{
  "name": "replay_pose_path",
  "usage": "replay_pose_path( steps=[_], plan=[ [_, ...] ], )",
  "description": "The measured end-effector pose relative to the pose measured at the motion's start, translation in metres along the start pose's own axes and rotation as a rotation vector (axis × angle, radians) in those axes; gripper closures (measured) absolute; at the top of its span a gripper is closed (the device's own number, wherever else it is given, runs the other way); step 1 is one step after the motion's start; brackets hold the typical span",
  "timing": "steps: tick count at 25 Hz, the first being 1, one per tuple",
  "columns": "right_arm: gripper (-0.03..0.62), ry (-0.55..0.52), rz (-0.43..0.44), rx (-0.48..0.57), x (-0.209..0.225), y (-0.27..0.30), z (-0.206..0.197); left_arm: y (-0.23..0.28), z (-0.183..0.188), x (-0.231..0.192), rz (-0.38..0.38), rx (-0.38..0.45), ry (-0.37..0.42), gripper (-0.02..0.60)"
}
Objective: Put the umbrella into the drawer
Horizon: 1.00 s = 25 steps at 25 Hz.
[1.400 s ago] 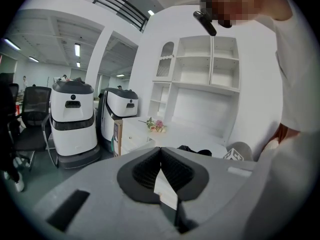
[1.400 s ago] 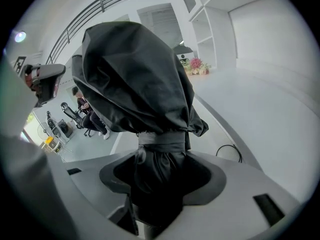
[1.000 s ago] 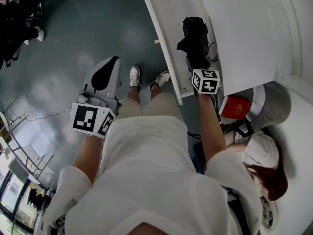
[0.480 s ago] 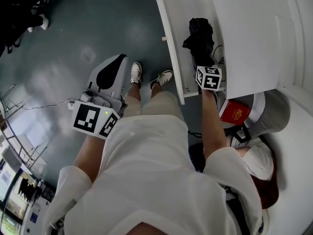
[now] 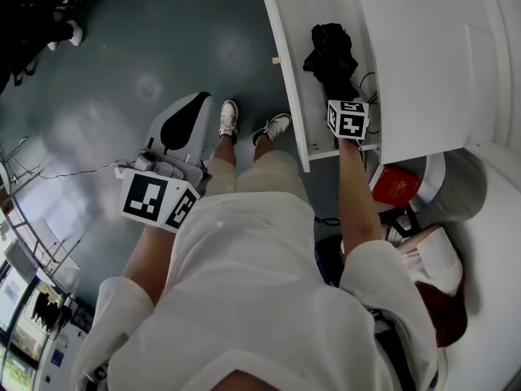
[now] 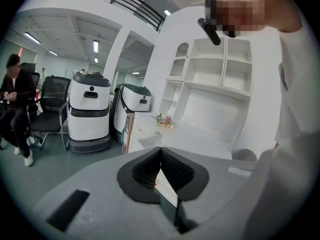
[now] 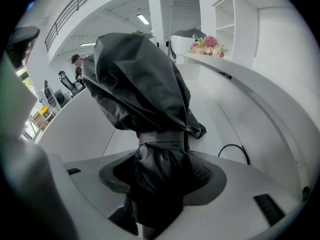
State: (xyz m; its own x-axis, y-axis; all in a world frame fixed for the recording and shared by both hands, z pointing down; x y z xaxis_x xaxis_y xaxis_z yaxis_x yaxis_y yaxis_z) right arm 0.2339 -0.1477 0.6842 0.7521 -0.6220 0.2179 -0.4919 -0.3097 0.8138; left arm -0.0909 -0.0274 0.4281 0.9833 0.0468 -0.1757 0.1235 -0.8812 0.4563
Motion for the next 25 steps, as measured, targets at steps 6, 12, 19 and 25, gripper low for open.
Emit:
replay_pose_path(
  steps=[6,12,19,25],
  plan=[
    [0.343,0.0,-0.013,0.002,0.0,0.008,0.004,0.004,-0.004,0.001,-0.005,-0.014,0.0,0.568],
    [0.329,-0.002,0.017,-0.074,0.005,0.016,0.006,0.013,-0.007,0.008,-0.019,-0.021,-0.006,0.568],
    [0.333,-0.017,-0.002,-0.083,0.002,0.019,0.006,0.023,-0.005,0.019,-0.051,-0.023,-0.002,0.568],
    [0.329,-0.02,-0.003,-0.078,0.003,0.019,0.006,0.022,-0.003,0.022,-0.061,-0.027,0.014,0.568]
  ],
)
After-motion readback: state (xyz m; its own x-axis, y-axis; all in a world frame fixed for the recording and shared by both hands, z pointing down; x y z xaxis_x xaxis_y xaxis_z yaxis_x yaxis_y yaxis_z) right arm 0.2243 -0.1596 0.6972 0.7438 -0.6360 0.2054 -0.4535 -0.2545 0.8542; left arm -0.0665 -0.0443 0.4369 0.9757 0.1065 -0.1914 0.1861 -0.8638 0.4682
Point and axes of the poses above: the fingertips, and each gripper's own axes: y forward along the fingers, x to its right, z out of its top, the point moved 9 cm from there along -y, backward along the fingers, and after that the axes turned 13 degrees about z, right-handed, at the moved point
